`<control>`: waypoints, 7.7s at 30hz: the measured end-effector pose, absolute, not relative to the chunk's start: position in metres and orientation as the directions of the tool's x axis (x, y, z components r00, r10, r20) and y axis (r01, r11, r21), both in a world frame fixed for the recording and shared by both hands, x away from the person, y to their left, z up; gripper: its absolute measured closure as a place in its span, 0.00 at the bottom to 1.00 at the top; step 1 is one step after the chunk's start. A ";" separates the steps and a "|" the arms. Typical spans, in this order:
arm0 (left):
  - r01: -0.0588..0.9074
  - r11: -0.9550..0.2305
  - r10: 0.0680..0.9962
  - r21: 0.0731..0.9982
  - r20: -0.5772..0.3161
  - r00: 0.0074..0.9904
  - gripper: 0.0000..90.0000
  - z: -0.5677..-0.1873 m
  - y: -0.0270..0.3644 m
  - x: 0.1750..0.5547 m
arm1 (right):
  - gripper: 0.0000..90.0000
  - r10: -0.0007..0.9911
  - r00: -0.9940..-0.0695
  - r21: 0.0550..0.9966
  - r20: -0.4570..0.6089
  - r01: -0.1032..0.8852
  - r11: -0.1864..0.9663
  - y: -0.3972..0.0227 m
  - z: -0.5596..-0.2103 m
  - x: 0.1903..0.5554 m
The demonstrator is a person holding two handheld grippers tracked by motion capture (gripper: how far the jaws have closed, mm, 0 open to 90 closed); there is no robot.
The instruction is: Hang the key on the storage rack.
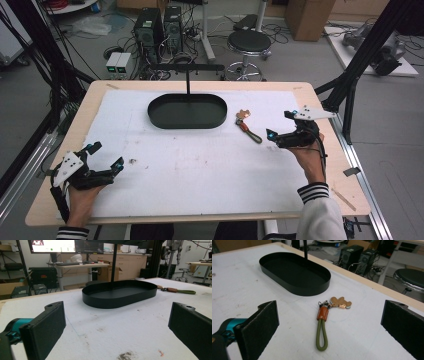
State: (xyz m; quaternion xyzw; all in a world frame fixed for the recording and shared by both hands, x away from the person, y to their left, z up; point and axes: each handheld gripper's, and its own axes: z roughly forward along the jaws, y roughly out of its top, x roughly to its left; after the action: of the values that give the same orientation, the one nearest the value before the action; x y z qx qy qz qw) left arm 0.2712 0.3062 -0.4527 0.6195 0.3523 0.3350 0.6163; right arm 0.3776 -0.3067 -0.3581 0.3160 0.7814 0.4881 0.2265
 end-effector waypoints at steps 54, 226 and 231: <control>0.026 -0.007 0.849 1.000 -0.008 0.528 0.02 -0.452 0.305 0.272 | 0.26 0.649 -0.755 0.378 -0.089 0.578 0.724 -0.237 -0.400 0.469; -0.057 -0.572 0.016 0.818 0.080 0.997 0.79 -0.315 0.126 0.363 | 0.89 -0.106 -0.994 0.813 -0.031 -0.087 0.575 -0.141 -0.316 0.383; -0.051 -0.570 0.017 0.820 0.073 0.997 0.80 -0.315 0.127 0.363 | 0.89 -0.106 -0.994 0.817 -0.034 -0.088 0.570 -0.140 -0.316 0.383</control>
State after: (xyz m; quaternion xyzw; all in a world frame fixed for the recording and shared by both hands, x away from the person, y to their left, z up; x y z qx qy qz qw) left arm 0.3635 0.1266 -0.3146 0.8851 -0.0095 0.0365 0.4638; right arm 0.3832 -0.1404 -0.3164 -0.0547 0.8859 0.4606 -0.0095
